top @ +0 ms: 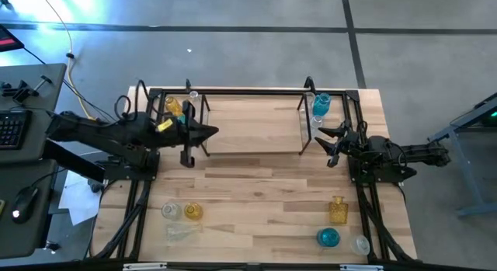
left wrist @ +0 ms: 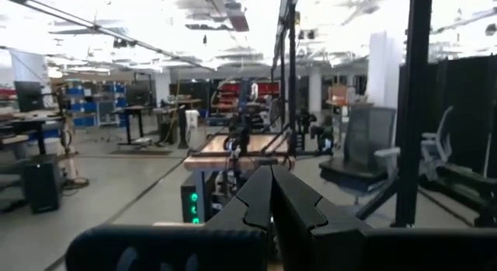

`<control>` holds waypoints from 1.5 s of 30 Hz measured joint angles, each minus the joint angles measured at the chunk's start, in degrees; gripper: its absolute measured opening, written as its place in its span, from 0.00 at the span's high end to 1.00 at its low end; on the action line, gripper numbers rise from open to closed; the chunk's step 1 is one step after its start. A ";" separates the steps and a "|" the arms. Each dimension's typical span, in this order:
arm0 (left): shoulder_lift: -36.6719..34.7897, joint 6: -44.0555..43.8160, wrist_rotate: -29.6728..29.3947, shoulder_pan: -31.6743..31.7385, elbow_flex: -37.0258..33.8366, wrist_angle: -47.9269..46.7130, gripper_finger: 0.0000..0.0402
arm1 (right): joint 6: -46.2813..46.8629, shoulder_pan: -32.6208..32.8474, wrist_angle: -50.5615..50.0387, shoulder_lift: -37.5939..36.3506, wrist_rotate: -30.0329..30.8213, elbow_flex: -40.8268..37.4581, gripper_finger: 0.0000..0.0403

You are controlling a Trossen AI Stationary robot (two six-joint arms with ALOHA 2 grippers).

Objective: Sort vases onto shelf
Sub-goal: Put the yellow vase on the shelf

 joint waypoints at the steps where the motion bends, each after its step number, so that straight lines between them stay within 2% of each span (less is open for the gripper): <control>1: 0.75 0.59 -0.23 -0.53 0.29 0.05 1.00 | 0.01 0.01 0.00 0.00 0.01 -0.02 0.58; 7: 5.03 2.80 -1.47 -1.56 3.23 -0.20 1.00 | 0.01 0.01 0.00 0.00 -0.01 -0.01 0.58; 12: 8.08 4.21 -3.81 0.92 5.94 -3.54 1.00 | 0.01 -0.01 -0.04 0.00 -0.01 -0.02 0.58; 17: 13.30 3.96 0.06 5.70 11.31 -11.40 1.00 | 0.01 0.01 -0.09 0.00 0.01 -0.02 0.58; 20: 16.23 4.68 1.36 7.49 14.60 -12.89 1.00 | 0.01 0.01 -0.11 0.00 -0.01 -0.01 0.58; 22: 17.61 7.26 1.39 8.04 16.50 -12.75 1.00 | 0.01 0.01 -0.04 0.00 0.01 -0.02 0.58; 26: 18.96 17.89 1.41 8.04 17.96 -14.19 1.00 | 0.01 0.01 0.01 0.00 -0.01 0.00 0.58; 29: 18.90 19.04 1.65 7.30 18.02 -17.93 1.00 | 0.01 0.00 0.02 0.00 -0.01 0.00 0.58; 33: 18.79 14.26 1.97 5.08 17.98 -27.68 1.00 | 0.01 0.01 0.02 0.00 0.00 0.00 0.58; 41: 16.04 -4.29 2.19 -4.50 17.96 -46.10 1.00 | 0.01 0.01 0.01 0.00 -0.01 0.00 0.58; 45: 14.02 -15.90 7.05 -8.38 17.97 -50.92 1.00 | 0.01 0.01 0.00 0.00 -0.01 0.00 0.58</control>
